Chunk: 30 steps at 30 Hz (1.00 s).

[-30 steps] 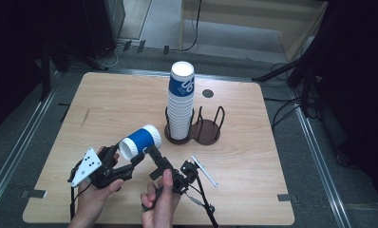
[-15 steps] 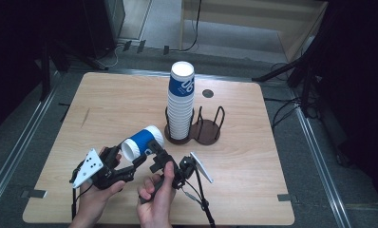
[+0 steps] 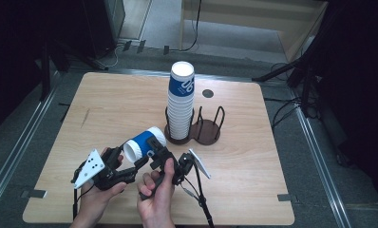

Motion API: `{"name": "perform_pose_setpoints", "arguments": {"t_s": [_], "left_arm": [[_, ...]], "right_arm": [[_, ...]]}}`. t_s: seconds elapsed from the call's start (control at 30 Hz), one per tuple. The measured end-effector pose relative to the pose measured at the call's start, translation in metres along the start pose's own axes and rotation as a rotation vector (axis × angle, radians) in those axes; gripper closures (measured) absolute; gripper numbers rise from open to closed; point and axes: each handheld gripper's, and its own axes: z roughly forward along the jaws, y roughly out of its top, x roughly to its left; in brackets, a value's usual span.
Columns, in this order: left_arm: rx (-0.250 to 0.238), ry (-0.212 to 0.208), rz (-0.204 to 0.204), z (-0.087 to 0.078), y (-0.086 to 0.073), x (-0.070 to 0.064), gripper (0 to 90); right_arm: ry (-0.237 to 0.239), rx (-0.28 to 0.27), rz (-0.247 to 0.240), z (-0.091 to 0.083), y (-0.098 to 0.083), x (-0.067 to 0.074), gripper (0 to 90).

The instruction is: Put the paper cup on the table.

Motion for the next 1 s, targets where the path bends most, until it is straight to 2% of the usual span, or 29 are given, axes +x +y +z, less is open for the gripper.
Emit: {"name": "perform_pose_setpoints", "arguments": {"t_s": [0.27,0.37,0.63,0.77,1.0], "left_arm": [[0.010,-0.007,0.007,0.002,-0.001,-0.001,28.5],[0.007,-0.015,0.003,0.003,-0.001,-0.002,28.5],[0.020,-0.029,0.008,0.005,-0.002,-0.004,28.5],[0.025,-0.029,0.008,0.005,-0.002,-0.004,28.5],[0.037,-0.029,0.010,0.005,-0.003,-0.002,28.0]], "right_arm": [[0.015,0.010,0.028,0.004,0.001,-0.001,4.1],[0.011,0.003,0.024,0.005,0.004,-0.002,3.9],[0.001,0.009,0.052,0.008,0.007,-0.006,4.7],[0.054,0.006,0.096,0.010,0.009,-0.009,6.5],[0.081,0.012,0.116,0.011,0.008,-0.014,17.1]]}}
